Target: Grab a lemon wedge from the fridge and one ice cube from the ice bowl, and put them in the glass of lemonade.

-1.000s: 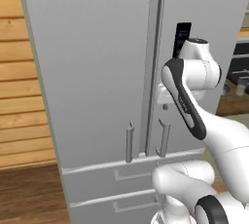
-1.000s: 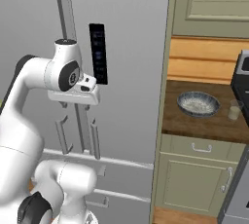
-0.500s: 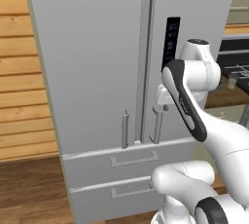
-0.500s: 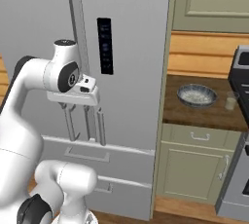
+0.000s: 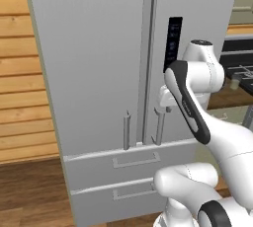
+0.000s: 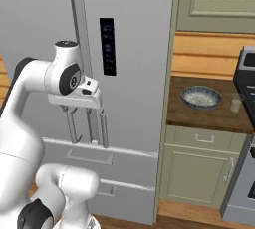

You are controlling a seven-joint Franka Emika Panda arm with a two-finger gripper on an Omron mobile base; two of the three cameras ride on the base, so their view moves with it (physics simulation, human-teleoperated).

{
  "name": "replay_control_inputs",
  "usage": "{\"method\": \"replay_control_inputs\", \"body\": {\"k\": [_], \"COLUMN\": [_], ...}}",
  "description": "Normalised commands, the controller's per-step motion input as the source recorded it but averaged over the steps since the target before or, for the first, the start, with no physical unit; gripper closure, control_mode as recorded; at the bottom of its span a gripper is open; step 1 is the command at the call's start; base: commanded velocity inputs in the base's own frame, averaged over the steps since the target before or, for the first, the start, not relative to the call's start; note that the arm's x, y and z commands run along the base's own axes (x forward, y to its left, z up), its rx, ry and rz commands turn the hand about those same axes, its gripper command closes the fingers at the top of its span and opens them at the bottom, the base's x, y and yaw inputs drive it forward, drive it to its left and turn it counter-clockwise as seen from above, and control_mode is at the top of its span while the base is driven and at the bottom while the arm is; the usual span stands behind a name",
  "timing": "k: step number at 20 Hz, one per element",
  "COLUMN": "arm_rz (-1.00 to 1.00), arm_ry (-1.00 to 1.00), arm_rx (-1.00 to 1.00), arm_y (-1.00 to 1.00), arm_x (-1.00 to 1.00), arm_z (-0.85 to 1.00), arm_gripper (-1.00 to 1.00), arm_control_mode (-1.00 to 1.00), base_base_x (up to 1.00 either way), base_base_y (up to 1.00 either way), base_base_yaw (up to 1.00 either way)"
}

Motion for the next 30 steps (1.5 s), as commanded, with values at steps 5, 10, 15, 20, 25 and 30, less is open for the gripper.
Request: {"method": "replay_control_inputs", "body": {"k": [5,10,15,20,25,30], "arm_rz": [0.0,0.0,-0.01,-0.05,-0.05,-0.03], "arm_ry": [0.0,-0.04,-0.03,0.0,-0.04,-0.18], "arm_rx": [0.0,0.0,0.01,0.04,0.0,0.0], "arm_y": [0.0,0.0,0.0,0.01,0.05,-0.17], "arm_x": [-0.25,-0.7,-0.23,0.42,0.62,0.14], "arm_z": [-0.05,-0.26,-0.16,-0.18,-0.28,-0.01], "arm_gripper": [-1.0,-1.0,-1.0,-1.0,-1.0,-1.0], "arm_control_mode": [-1.0,-1.0,-1.0,-1.0,-1.0,-1.0], "base_base_x": [-0.37,0.0,0.0,0.0,0.0,0.0], "base_base_y": [0.0,0.0,0.0,0.0,0.0,0.0], "base_base_yaw": [0.0,0.0,0.0,0.0,0.0,0.0]}}
